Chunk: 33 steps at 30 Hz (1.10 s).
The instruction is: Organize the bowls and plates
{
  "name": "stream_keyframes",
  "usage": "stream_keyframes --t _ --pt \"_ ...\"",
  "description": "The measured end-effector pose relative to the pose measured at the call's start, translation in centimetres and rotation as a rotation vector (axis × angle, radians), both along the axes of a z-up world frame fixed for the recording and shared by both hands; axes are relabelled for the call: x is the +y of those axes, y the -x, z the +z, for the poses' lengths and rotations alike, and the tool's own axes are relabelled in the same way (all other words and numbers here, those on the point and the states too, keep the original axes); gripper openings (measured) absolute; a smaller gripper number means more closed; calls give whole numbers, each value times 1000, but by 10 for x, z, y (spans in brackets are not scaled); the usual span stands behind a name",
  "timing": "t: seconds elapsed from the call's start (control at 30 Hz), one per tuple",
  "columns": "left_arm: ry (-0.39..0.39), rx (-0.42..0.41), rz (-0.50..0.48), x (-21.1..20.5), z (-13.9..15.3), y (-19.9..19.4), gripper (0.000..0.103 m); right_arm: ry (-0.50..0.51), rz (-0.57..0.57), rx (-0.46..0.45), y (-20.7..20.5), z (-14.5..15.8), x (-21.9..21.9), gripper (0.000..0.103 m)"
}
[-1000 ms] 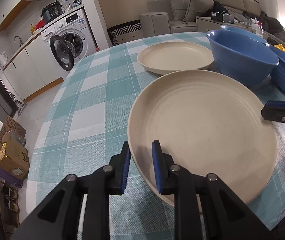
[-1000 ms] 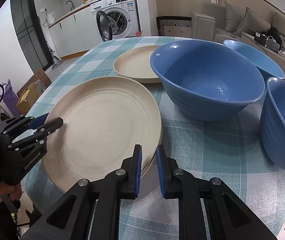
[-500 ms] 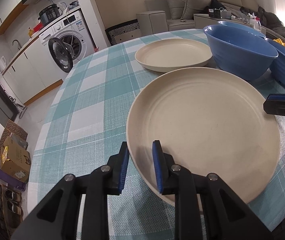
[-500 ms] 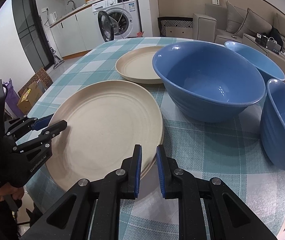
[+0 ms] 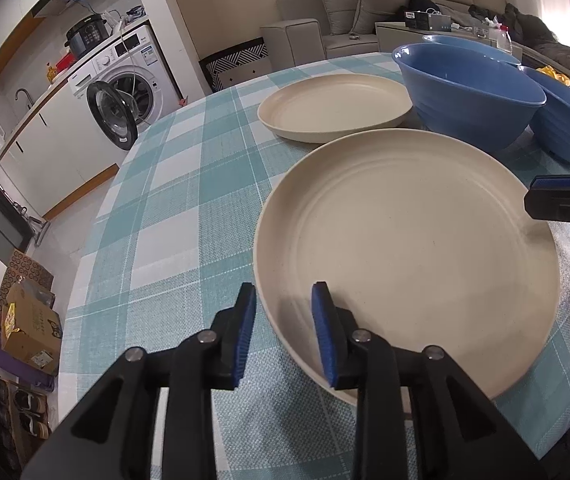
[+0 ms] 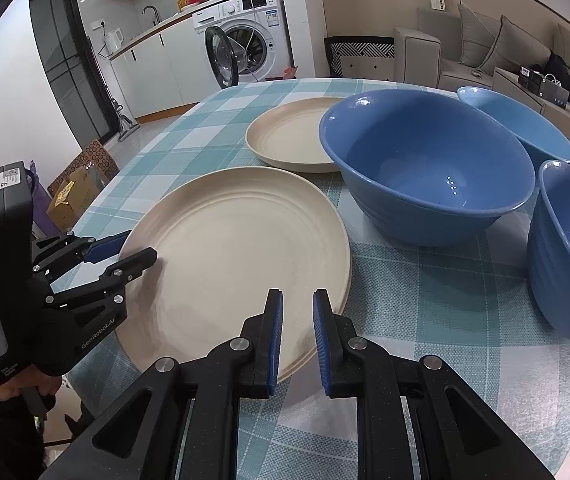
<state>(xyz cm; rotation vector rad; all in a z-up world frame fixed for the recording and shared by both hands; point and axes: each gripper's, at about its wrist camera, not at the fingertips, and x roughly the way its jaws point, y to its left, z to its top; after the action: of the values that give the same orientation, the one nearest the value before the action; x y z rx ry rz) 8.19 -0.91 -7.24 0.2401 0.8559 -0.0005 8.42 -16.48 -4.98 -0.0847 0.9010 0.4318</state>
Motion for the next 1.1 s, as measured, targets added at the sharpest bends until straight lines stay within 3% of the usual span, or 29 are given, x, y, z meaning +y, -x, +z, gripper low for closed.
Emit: stream_keyframes --t 0.13,0.2,0.33,0.37,0.4,0.47,0.53,0.6,1.1 --pt "37 -1 7 5 6 3 46 -13 23 -16 2 10 0 25" --pt "53 -10 14 8 11 5 47 -20 36 -31 3 18 1 39" --pt "123 -46 5 15 27 12 56 -22 57 -55 6 33 6 55" --pt "136 -51 8 17 31 13 68 -36 72 -57 7 38 7 59" --pt "148 -61 17 19 35 15 89 -46 81 -56 7 42 8 66" --pt "173 -106 46 24 46 19 103 -63 102 -62 8 50 11 82" --pt "198 -123 57 27 55 20 103 -59 116 -84 11 59 14 88" --pt "201 -116 63 28 60 17 103 -50 122 -105 12 67 15 102" --pt "203 -183 68 20 106 2 103 -63 75 -231 6 139 -22 103"
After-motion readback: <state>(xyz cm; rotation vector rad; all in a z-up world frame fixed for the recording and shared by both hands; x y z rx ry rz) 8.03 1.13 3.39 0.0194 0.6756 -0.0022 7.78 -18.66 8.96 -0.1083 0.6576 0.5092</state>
